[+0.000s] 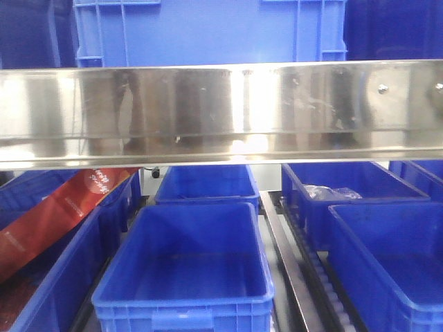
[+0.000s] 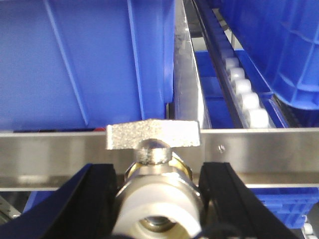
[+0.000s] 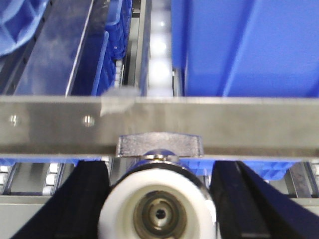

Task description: Place valve from conveyor to right shelf box

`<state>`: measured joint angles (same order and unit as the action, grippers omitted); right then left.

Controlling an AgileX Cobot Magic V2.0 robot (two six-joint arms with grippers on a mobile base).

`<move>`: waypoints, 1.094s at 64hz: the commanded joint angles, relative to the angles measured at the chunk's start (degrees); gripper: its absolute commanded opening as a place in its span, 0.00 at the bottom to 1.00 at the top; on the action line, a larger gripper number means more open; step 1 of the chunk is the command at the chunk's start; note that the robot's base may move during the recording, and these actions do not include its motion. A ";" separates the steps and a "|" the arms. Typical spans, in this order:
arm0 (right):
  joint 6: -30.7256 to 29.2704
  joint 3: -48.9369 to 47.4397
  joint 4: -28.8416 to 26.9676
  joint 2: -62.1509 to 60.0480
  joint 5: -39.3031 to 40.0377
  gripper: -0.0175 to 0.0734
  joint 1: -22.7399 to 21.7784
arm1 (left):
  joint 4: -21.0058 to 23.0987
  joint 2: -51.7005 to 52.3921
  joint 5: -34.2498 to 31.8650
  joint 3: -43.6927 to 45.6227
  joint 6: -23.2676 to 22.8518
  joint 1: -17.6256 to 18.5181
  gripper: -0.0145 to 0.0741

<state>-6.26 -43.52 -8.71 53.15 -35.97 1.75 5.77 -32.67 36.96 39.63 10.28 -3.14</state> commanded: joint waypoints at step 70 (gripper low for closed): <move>-0.42 -0.36 -0.04 -0.76 3.45 0.01 -0.26 | 0.58 0.36 -3.64 0.25 -0.39 0.20 0.04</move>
<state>-6.26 -43.52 -8.71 53.15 -35.97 1.75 5.77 -32.67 36.96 39.63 10.28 -3.14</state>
